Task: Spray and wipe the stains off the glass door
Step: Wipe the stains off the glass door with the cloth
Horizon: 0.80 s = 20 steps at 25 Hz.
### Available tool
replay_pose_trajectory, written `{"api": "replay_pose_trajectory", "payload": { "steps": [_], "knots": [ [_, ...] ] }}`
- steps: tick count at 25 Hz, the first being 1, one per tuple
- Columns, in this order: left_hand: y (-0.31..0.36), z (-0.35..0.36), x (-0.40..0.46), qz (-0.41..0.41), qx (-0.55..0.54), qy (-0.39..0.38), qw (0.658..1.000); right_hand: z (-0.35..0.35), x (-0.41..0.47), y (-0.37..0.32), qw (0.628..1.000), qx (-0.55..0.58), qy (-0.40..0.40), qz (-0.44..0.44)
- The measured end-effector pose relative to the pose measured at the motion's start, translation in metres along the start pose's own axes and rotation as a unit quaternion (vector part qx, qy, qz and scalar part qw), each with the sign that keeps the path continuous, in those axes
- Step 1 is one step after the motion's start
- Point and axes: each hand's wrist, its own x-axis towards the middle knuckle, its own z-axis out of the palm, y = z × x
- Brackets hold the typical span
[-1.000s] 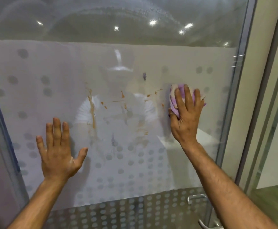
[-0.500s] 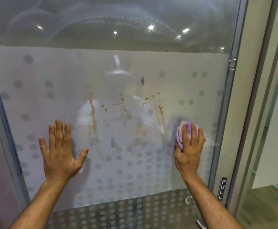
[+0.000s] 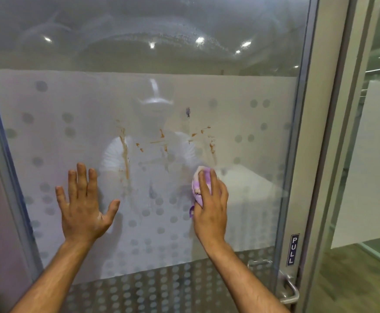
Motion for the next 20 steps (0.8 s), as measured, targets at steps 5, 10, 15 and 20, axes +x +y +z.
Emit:
{"api": "replay_pose_trajectory", "payload": {
  "steps": [5, 10, 15, 20],
  "knots": [
    [0.001, -0.002, -0.001, 0.003, 0.0, -0.002, 1.0, -0.037, 0.015, 0.022, 0.976, 0.21, 0.021, 0.063],
    [0.004, -0.007, 0.002, 0.009, -0.005, 0.001, 1.0, -0.045, 0.042, 0.03, 0.956, 0.222, 0.152, 0.114],
    [0.004, -0.003, 0.0, 0.017, 0.0, 0.014, 1.0, 0.016, 0.004, 0.003, 0.976, 0.148, 0.126, 0.097],
    [0.0, 0.003, 0.0, 0.028, 0.021, 0.026, 0.999, 0.054, -0.007, -0.034, 0.968, 0.151, 0.17, 0.109]
  ]
}}
